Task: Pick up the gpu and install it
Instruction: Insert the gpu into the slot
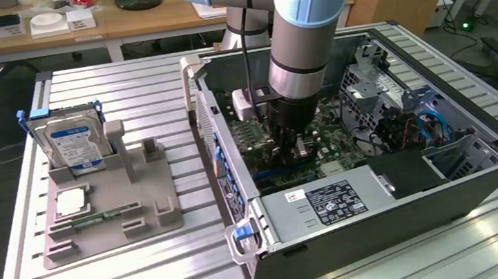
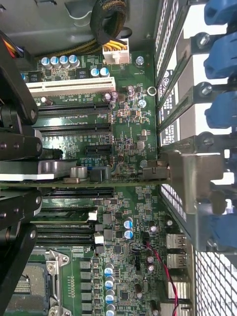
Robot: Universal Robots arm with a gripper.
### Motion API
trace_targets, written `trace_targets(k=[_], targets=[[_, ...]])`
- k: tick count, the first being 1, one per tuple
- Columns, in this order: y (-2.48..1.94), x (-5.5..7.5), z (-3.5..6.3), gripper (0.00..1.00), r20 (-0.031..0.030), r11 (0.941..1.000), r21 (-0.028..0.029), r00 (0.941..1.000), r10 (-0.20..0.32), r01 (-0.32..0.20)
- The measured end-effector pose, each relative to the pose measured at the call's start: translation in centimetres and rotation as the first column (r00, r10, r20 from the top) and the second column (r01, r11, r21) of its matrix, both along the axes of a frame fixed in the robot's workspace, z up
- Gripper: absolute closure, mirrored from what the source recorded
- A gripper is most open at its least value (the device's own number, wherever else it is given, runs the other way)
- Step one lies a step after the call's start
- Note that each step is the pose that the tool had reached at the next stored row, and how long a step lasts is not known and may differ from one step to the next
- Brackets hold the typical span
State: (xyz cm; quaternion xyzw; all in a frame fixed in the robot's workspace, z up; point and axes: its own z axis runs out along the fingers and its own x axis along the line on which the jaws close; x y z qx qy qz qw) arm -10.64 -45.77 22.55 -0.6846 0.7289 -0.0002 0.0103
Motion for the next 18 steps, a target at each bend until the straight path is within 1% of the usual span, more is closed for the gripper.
trace_targets(k=[18], targets=[[0.03,-0.01,0.47,0.72,-0.0002,1.0,-0.0008,1.0,0.0,0.0]])
